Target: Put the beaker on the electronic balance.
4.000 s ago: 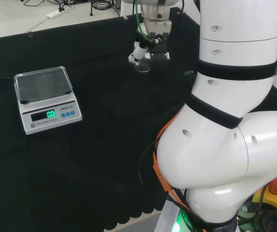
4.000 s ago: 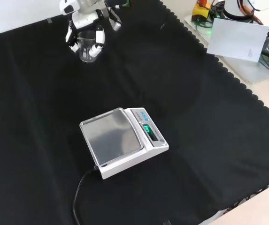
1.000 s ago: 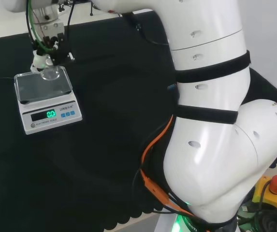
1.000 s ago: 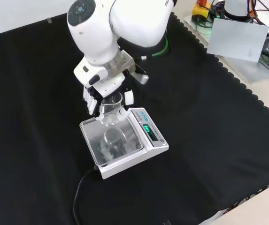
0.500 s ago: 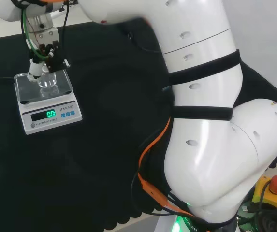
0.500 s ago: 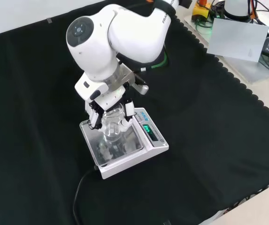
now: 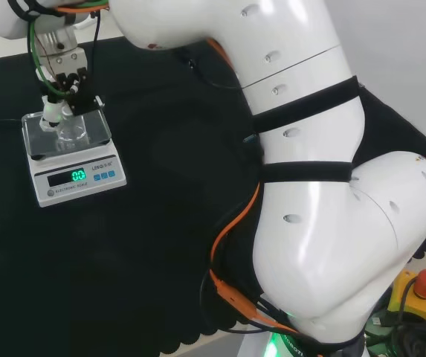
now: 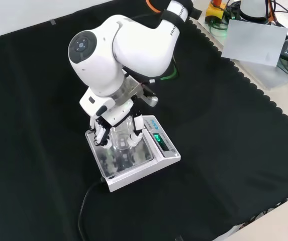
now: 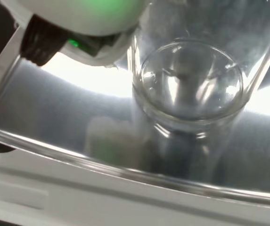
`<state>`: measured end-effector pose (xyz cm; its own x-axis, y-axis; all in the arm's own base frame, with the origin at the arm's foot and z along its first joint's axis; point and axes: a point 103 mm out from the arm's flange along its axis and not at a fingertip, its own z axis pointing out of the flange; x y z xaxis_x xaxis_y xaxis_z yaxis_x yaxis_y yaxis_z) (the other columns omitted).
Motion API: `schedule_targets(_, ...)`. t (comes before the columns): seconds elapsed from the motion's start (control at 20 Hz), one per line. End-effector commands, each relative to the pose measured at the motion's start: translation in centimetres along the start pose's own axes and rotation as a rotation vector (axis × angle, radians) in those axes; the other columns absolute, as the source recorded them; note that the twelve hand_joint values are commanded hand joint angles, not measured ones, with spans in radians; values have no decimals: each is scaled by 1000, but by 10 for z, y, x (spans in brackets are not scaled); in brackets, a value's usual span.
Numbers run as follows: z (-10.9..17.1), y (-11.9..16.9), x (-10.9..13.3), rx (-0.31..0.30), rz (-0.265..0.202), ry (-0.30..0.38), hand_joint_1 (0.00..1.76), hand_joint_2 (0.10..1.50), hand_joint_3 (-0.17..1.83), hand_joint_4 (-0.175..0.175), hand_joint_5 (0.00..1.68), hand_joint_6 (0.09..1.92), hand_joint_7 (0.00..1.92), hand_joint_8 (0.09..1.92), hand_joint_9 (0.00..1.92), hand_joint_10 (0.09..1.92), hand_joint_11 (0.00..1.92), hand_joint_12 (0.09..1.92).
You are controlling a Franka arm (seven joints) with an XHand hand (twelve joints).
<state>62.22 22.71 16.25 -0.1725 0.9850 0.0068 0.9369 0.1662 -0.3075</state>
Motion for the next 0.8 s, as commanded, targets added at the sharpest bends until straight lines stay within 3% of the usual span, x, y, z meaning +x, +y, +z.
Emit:
schedule_targets(0.05,-4,-9,-3,5,-25,-18,1010,450,749,-30,323,790,626,798,885,670,581,1314)
schedule_targets(0.2,-6,-12,-2,5,-36,-51,903,460,631,-15,184,455,285,791,541,823,258,1436)
schedule_targets(0.25,-12,-21,-23,3,-33,5,875,467,591,-10,164,365,206,784,453,867,176,1462)
schedule_targets(0.3,-15,-23,-27,6,-37,30,834,474,546,-4,142,283,132,772,376,899,107,1484)
schedule_targets(0.4,-14,-21,-17,32,-34,9,729,500,411,12,56,126,36,596,192,935,28,1434)
schedule_targets(0.5,-14,-22,-10,33,-32,-12,639,526,269,26,14,87,8,276,56,857,6,1253)
schedule_targets(0.6,-18,-25,-7,30,-30,-36,591,546,183,32,2,87,1,87,12,750,0,1105)
schedule_targets(0.8,-26,-31,-5,25,-22,-49,572,553,142,35,0,87,0,87,0,701,0,1042)
